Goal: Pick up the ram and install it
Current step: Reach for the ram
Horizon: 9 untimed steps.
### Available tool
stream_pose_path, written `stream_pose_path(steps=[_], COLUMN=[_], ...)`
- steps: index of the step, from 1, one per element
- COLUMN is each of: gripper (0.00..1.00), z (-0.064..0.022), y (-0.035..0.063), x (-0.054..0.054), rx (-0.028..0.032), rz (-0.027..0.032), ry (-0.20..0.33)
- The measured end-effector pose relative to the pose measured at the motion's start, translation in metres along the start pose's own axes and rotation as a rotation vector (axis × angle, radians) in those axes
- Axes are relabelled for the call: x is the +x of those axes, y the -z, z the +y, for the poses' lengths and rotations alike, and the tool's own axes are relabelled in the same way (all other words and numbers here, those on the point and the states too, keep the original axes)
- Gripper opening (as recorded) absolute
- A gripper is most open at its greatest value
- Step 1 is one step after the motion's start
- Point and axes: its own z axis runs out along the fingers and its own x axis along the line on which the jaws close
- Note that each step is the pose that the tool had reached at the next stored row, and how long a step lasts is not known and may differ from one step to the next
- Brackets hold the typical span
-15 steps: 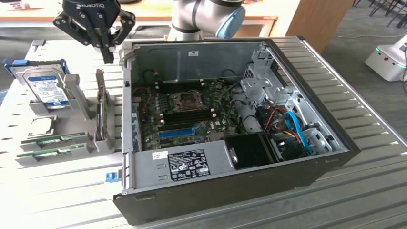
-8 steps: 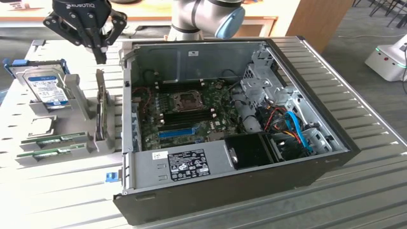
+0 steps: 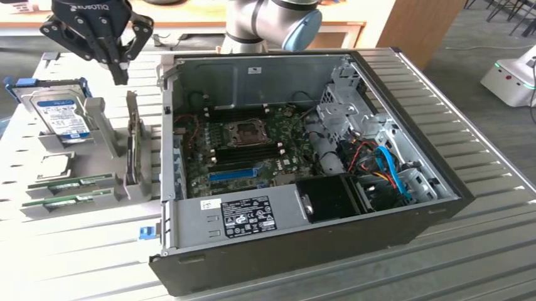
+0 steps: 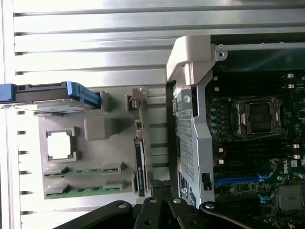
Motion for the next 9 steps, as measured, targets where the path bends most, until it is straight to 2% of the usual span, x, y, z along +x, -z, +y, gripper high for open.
stream_pose_path(steps=[9], gripper=[0.11], z=[-0.0014], y=[0.0003], x=[0.019], rx=[0.0000], rz=[-0.0001], ry=[0.000])
